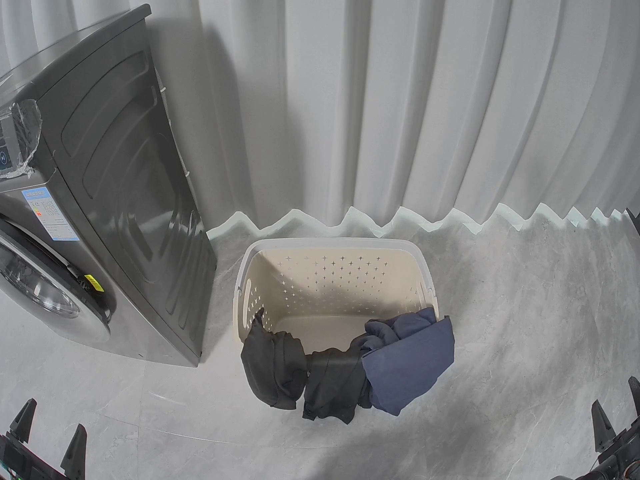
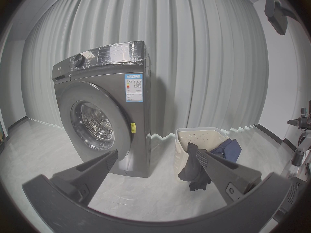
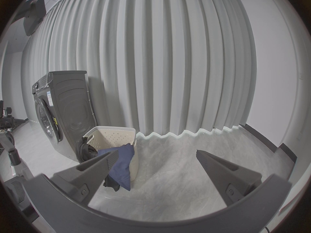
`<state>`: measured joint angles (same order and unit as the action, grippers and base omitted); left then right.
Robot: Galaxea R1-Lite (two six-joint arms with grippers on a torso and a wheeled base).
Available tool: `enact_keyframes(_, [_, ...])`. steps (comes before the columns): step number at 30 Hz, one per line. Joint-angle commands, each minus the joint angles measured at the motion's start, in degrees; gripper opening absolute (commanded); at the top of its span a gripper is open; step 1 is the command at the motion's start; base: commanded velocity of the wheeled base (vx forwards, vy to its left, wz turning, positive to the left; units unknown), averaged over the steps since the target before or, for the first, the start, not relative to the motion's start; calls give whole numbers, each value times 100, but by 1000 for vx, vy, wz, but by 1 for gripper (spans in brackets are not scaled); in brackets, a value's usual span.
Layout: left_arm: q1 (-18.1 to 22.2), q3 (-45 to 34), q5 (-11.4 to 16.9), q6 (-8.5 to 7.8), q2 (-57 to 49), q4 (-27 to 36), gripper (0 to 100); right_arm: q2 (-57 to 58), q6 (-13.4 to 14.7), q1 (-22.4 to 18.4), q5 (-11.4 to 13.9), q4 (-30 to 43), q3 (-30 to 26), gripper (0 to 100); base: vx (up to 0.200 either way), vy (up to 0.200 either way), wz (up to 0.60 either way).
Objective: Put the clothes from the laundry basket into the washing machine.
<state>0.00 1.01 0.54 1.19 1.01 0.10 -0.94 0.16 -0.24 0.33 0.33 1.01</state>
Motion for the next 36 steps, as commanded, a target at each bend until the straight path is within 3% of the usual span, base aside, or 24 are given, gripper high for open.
enact_keyframes(1, [0, -92, -1, 4, -101, -1, 100, 94, 2, -2, 2, 2, -92, 100, 0, 200, 0])
enact_keyframes(36, [0, -92, -1, 4, -101, -1, 100, 94, 2, -2, 2, 2, -92, 100, 0, 200, 0])
